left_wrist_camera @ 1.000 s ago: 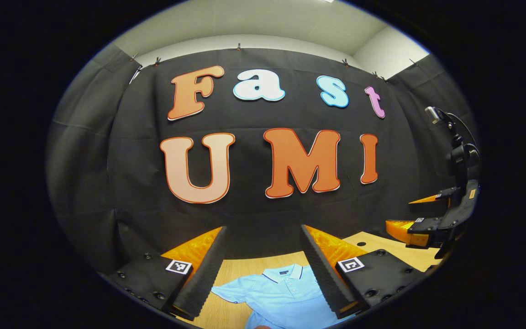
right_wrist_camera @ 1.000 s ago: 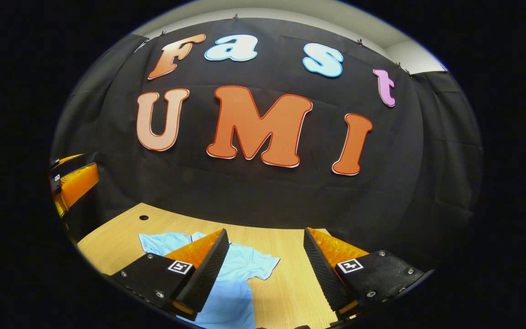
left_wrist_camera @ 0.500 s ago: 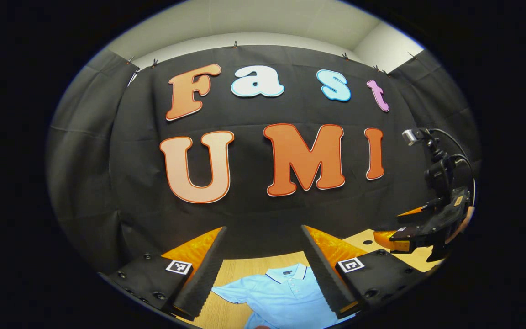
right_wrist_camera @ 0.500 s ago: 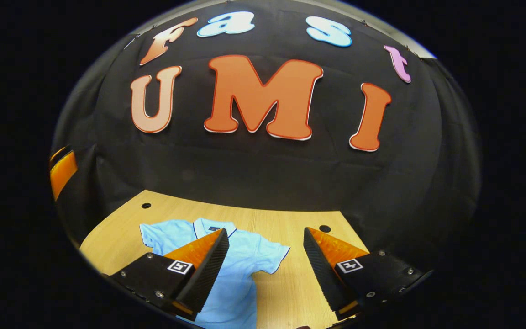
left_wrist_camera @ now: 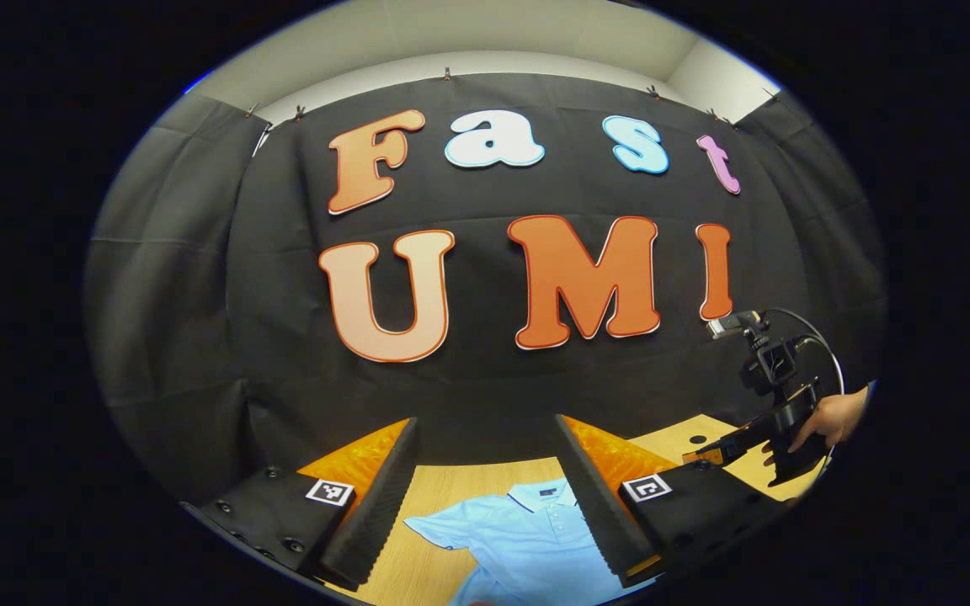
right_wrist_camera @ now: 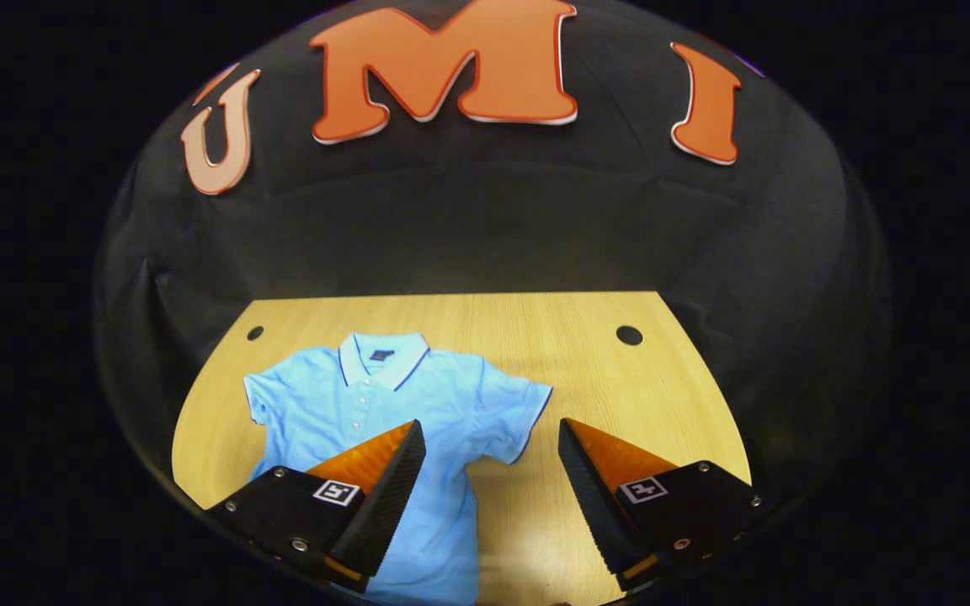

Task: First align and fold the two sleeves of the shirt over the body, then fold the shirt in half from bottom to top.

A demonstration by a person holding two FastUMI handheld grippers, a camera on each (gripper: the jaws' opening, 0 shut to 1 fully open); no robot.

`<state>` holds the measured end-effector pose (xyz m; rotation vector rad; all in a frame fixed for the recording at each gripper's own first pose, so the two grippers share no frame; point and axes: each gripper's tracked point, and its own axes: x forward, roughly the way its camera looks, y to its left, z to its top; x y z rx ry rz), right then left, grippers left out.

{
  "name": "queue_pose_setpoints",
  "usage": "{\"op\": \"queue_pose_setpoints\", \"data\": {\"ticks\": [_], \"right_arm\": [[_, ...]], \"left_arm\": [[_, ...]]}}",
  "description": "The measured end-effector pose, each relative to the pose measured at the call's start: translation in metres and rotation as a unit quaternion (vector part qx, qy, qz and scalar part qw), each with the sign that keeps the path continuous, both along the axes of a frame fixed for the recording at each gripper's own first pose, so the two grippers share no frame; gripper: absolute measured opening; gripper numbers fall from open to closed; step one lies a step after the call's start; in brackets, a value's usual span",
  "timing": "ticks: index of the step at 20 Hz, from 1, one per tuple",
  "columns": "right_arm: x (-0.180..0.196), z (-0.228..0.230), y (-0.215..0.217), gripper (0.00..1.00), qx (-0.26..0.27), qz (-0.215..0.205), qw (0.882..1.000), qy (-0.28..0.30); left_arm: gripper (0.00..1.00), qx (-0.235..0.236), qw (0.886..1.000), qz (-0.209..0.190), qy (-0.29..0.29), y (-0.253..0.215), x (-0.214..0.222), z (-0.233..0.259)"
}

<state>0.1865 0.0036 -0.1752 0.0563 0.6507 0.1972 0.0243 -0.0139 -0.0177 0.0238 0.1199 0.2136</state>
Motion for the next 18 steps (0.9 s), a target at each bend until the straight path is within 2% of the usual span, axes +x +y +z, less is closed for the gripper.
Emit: {"op": "queue_pose_setpoints", "data": {"ticks": [5,12,14,16,18], "right_arm": [[0.03,-0.057,-0.001,0.92,-0.021,0.015,0.997,0.075],[0.077,-0.128,0.008,0.83,-0.007,0.009,0.987,0.163],[0.085,-0.142,0.011,0.82,0.009,-0.002,0.982,0.186],[0.094,-0.151,0.013,0.77,0.019,-0.009,0.979,0.201],[0.102,-0.16,0.012,0.72,0.006,-0.013,0.979,0.203]], "left_arm": [[1.0,0.003,0.998,0.053,0.025,0.011,-0.02,-0.009],[1.0,0.016,0.992,0.113,0.06,0.017,-0.045,-0.018],[1.0,0.017,0.99,0.123,0.066,0.018,-0.045,-0.019],[1.0,0.02,0.989,0.126,0.072,0.017,-0.043,-0.021],[1.0,0.025,0.989,0.125,0.075,0.014,-0.04,-0.02]]}}
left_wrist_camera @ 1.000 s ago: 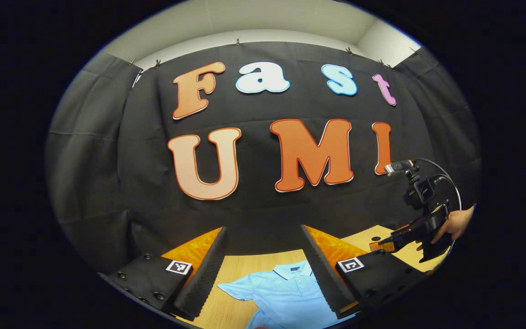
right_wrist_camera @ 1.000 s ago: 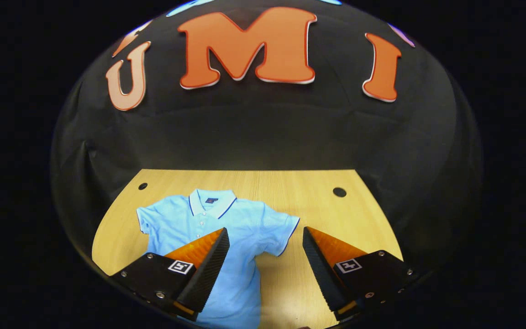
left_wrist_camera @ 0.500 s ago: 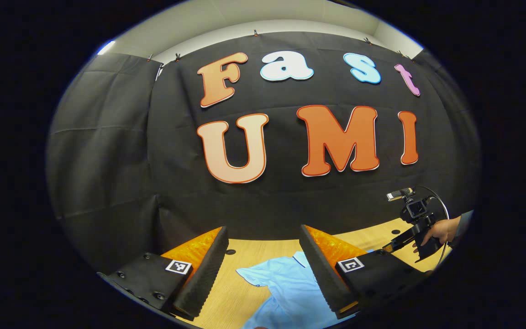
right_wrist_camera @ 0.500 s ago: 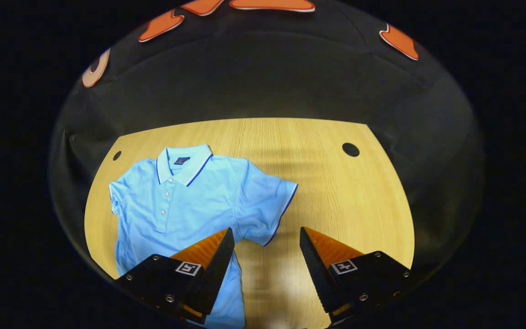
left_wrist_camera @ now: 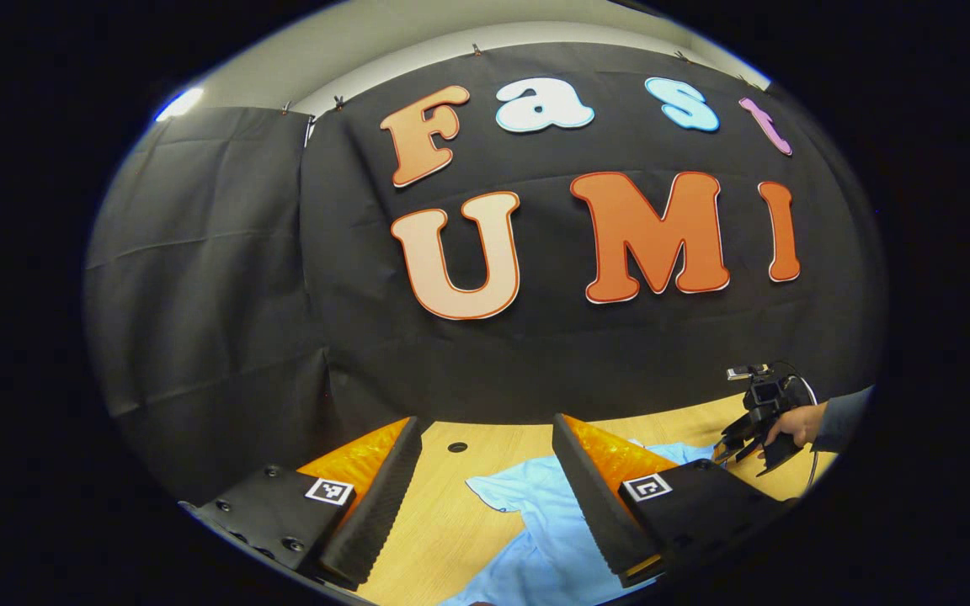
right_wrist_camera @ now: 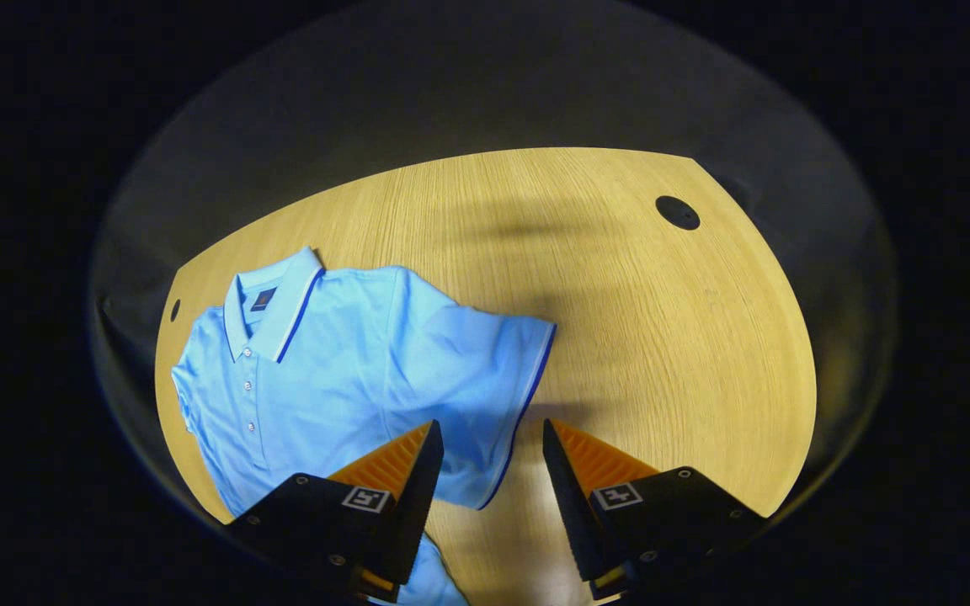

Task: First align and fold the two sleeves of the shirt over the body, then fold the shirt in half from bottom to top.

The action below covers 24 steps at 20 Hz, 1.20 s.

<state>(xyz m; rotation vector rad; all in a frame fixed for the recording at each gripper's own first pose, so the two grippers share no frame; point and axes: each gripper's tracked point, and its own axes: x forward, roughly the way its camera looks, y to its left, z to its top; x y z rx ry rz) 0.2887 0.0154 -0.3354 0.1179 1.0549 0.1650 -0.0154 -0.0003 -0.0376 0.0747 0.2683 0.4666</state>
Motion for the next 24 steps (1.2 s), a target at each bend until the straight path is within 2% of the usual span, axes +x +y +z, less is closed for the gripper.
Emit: {"op": "queue_pose_setpoints", "data": {"ticks": [1,2,3,7,8,10,12,16,19,24], "right_arm": [[0.002,-0.004,0.001,0.66,-0.005,0.001,1.0,0.004],[0.003,-0.008,0.002,0.68,-0.008,0.0,1.0,0.01],[0.002,-0.014,0.003,0.66,-0.012,-0.001,1.0,0.021],[0.003,-0.015,0.007,0.46,-0.029,0.011,0.999,0.019],[0.002,-0.015,0.009,0.29,-0.026,0.011,0.999,0.019],[0.003,-0.014,0.011,0.11,-0.018,0.008,1.0,0.022],[0.0,-0.008,0.023,0.04,0.032,-0.001,0.999,0.036],[0.01,0.034,0.041,0.02,0.092,0.008,0.996,-0.016],[0.009,0.05,0.054,0.02,0.089,0.033,0.995,-0.036],[0.003,0.079,0.096,0.02,0.109,0.054,0.991,-0.059]], "left_arm": [[1.0,0.002,1.0,-0.001,0.001,-0.002,0.002,0.0],[1.0,0.003,1.0,-0.002,0.003,-0.004,0.002,0.001],[1.0,0.002,1.0,-0.003,0.005,-0.007,0.003,0.0],[1.0,0.002,1.0,0.001,0.014,-0.009,0.001,-0.005],[1.0,0.002,1.0,0.002,0.015,-0.01,0.001,-0.005],[1.0,0.005,1.0,0.003,0.016,-0.011,0.002,-0.002],[1.0,0.005,1.0,0.004,0.014,-0.012,0.0,-0.003],[1.0,0.001,1.0,-0.001,0.022,-0.007,0.0,-0.009],[1.0,-0.006,1.0,0.0,0.029,0.006,0.006,-0.021],[1.0,-0.042,0.998,-0.029,0.041,0.031,0.036,-0.052]]}}
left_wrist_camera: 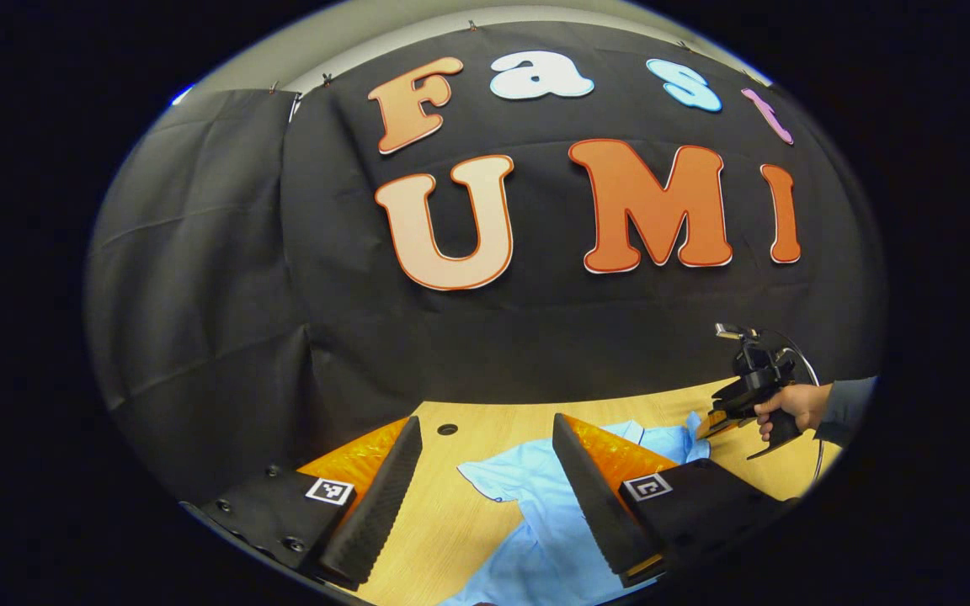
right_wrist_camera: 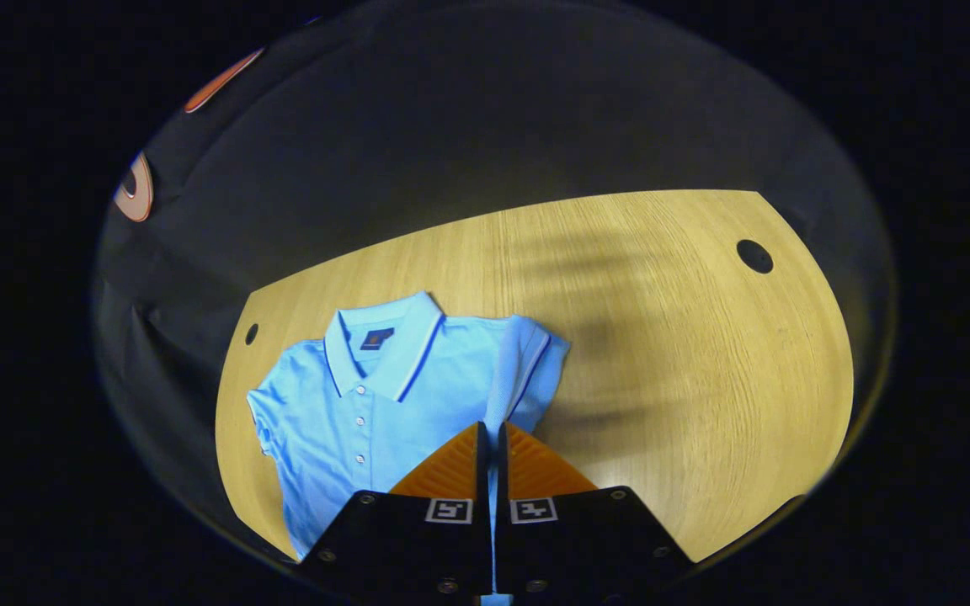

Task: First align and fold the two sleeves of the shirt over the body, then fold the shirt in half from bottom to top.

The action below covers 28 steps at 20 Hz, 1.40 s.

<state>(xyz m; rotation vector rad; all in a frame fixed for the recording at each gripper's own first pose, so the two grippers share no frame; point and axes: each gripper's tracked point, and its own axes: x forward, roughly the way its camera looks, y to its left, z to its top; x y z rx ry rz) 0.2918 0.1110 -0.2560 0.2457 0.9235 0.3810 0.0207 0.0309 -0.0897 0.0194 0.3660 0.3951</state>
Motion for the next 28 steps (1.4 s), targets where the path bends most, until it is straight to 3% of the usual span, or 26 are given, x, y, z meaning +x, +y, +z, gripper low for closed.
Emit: {"op": "queue_pose_setpoints", "data": {"ticks": [4,8,9,10,11,14,16,18,19,20,22,26,28], "right_arm": [[-0.009,0.012,0.037,0.04,-0.004,0.014,1.0,-0.015],[-0.024,0.022,0.064,0.14,0.013,0.014,1.0,-0.011],[-0.027,0.026,0.064,0.02,0.011,0.014,1.0,-0.016],[-0.03,0.03,0.063,0.14,0.008,0.014,1.0,-0.02],[-0.036,0.033,0.059,0.15,0.002,0.015,1.0,-0.021],[-0.043,0.042,0.035,0.4,-0.033,0.008,0.999,-0.043],[-0.051,0.051,0.023,0.43,-0.038,-0.002,0.998,-0.058],[-0.06,0.06,0.012,0.57,-0.035,-0.014,0.997,-0.065],[-0.068,0.061,0.006,0.55,-0.035,-0.017,0.997,-0.065],[-0.073,0.063,-0.002,0.69,-0.038,-0.022,0.997,-0.07],[-0.083,0.068,-0.013,0.78,-0.044,-0.03,0.995,-0.087],[-0.108,0.077,-0.023,0.86,-0.049,-0.026,0.991,-0.118],[-0.118,0.083,-0.03,0.88,-0.056,-0.025,0.989,-0.134]], "left_arm": [[1.0,-0.049,0.998,-0.038,0.014,0.026,0.028,-0.037],[1.0,-0.117,0.99,-0.053,0.054,0.063,0.054,-0.096],[1.0,-0.136,0.987,-0.053,0.065,0.071,0.06,-0.109],[1.0,-0.15,0.984,-0.048,0.078,0.081,0.066,-0.124],[0.98,-0.157,0.982,-0.04,0.094,0.094,0.072,-0.139],[0.98,-0.173,0.973,-0.037,0.146,0.112,0.091,-0.184],[0.98,-0.185,0.965,-0.043,0.182,0.115,0.101,-0.215],[0.98,-0.189,0.956,-0.037,0.221,0.119,0.108,-0.243],[0.98,-0.193,0.953,-0.037,0.232,0.121,0.116,-0.256],[0.98,-0.202,0.947,-0.04,0.246,0.119,0.119,-0.266],[0.98,-0.218,0.935,-0.045,0.275,0.118,0.127,-0.292],[0.98,-0.256,0.9,-0.036,0.351,0.11,0.131,-0.349],[0.97,-0.253,0.892,-0.033,0.373,0.113,0.132,-0.367]]}}
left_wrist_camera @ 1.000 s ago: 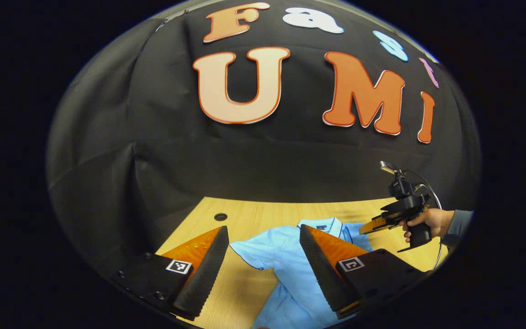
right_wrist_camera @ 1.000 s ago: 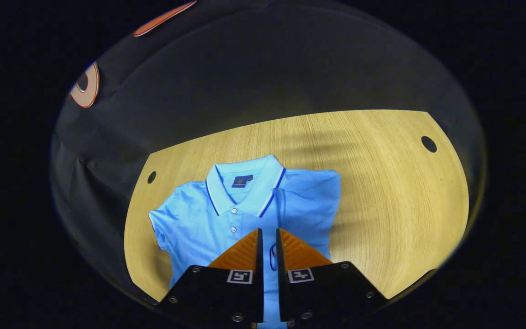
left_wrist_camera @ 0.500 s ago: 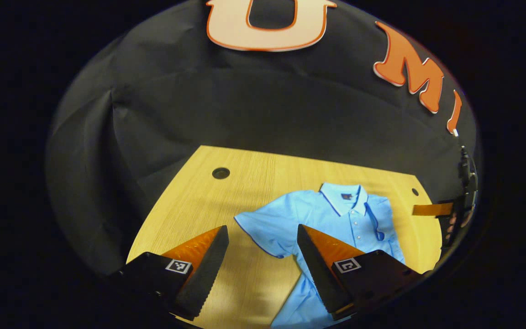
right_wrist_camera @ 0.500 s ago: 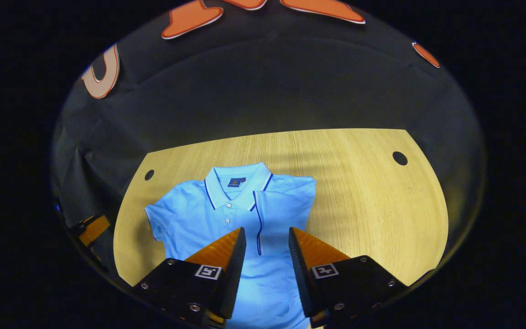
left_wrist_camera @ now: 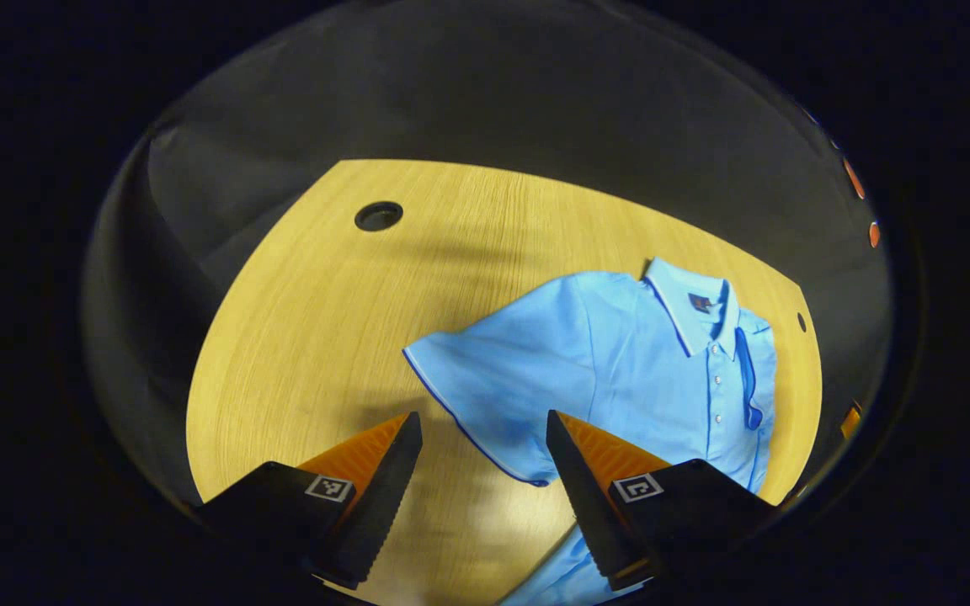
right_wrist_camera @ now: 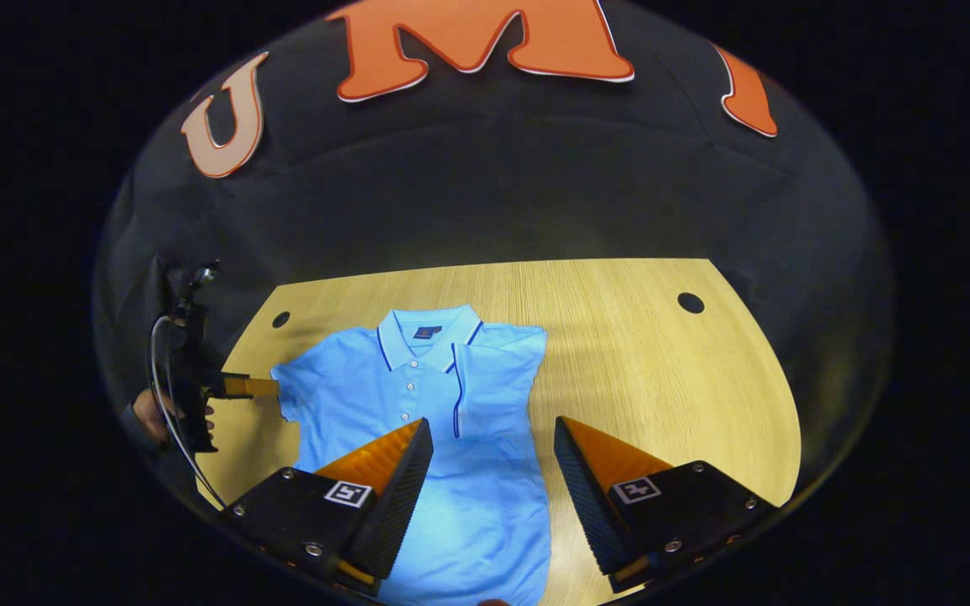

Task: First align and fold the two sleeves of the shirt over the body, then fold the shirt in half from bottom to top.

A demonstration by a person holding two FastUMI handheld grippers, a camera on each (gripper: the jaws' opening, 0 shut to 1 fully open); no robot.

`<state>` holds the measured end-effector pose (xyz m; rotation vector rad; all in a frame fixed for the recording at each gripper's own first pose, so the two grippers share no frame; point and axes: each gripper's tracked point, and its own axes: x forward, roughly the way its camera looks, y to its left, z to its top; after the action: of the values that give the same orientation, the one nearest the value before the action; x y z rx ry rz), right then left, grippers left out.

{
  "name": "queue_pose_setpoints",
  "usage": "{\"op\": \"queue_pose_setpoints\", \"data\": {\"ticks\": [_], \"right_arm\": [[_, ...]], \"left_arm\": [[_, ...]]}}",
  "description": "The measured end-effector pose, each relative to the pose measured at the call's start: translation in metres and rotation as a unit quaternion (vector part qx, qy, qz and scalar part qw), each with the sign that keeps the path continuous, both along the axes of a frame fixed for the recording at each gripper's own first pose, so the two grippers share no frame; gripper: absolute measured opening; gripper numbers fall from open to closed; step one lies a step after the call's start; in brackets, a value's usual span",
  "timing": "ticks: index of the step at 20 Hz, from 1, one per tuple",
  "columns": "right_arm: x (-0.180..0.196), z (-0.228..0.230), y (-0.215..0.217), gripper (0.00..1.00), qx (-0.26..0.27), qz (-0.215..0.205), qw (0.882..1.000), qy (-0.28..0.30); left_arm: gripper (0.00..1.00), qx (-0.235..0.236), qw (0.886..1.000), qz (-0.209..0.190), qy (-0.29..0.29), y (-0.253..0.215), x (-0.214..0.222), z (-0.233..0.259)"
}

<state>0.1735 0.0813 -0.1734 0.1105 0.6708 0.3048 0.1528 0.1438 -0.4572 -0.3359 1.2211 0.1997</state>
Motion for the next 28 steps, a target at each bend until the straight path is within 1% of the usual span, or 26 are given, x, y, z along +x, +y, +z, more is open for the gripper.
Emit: {"op": "queue_pose_setpoints", "data": {"ticks": [1,2,3,4,5,6,7,9,10,11,12,13,14,16,18,22,25,28], "right_arm": [[-0.005,0.002,-0.002,0.89,0.0,-0.001,1.0,-0.004],[-0.009,0.005,-0.004,0.84,0.004,-0.002,1.0,-0.007],[-0.012,0.006,-0.006,0.84,0.008,-0.004,1.0,-0.009],[-0.016,0.008,-0.01,0.89,0.01,-0.007,1.0,-0.011],[-0.019,0.009,-0.015,0.89,0.01,-0.012,1.0,-0.013],[-0.022,0.009,-0.02,0.9,0.01,-0.016,1.0,-0.014],[-0.025,0.009,-0.024,0.9,0.012,-0.021,1.0,-0.014],[-0.034,0.011,-0.035,0.89,0.016,-0.032,0.999,-0.016],[-0.038,0.011,-0.04,0.9,0.017,-0.039,0.999,-0.016],[-0.042,0.01,-0.045,0.9,0.019,-0.043,0.999,-0.016],[-0.046,0.009,-0.05,0.89,0.018,-0.048,0.999,-0.014],[-0.052,0.008,-0.055,0.9,0.019,-0.051,0.998,-0.014],[-0.056,0.008,-0.059,0.9,0.018,-0.055,0.998,-0.013],[-0.064,0.008,-0.066,0.9,0.019,-0.06,0.998,-0.015],[-0.076,0.004,-0.071,0.89,0.021,-0.067,0.997,-0.011],[-0.092,-0.009,-0.073,0.89,0.031,-0.081,0.996,0.002],[-0.104,-0.015,-0.074,0.9,0.031,-0.089,0.995,0.012],[-0.115,-0.023,-0.075,0.9,0.029,-0.099,0.994,0.021]], "left_arm": [[0.95,0.009,1.0,0.001,0.013,0.003,0.0,-0.008],[0.94,0.012,1.0,0.003,0.028,0.002,-0.002,-0.014],[0.98,0.014,0.999,0.009,0.039,0.003,-0.003,-0.019],[0.94,0.015,0.999,0.014,0.049,0.002,-0.006,-0.025],[0.94,0.023,0.998,0.02,0.06,0.003,-0.008,-0.024],[0.89,0.027,0.998,0.021,0.054,0.003,-0.004,-0.028],[0.82,0.029,0.998,0.018,0.053,0.003,0.0,-0.025],[0.47,0.023,0.999,0.018,0.04,-0.007,0.011,-0.028],[0.3,0.028,0.999,0.011,0.044,-0.011,0.01,-0.029],[0.12,0.031,0.998,-0.003,0.048,-0.015,0.011,-0.028],[0.13,0.026,0.999,-0.006,0.043,-0.02,0.014,-0.031],[0.1,0.016,0.999,-0.008,0.037,-0.025,0.017,-0.023],[0.09,0.012,0.999,-0.012,0.031,-0.029,0.019,-0.019],[0.09,0.005,1.0,-0.023,0.001,-0.035,0.03,-0.002],[0.09,-0.015,0.998,-0.055,-0.038,-0.06,0.045,0.017],[0.09,0.001,0.989,-0.121,-0.089,-0.092,0.072,0.049],[0.09,-0.001,0.98,-0.168,-0.102,-0.124,0.083,0.06],[0.09,-0.015,0.973,-0.204,-0.11,-0.156,0.09,0.063]]}}
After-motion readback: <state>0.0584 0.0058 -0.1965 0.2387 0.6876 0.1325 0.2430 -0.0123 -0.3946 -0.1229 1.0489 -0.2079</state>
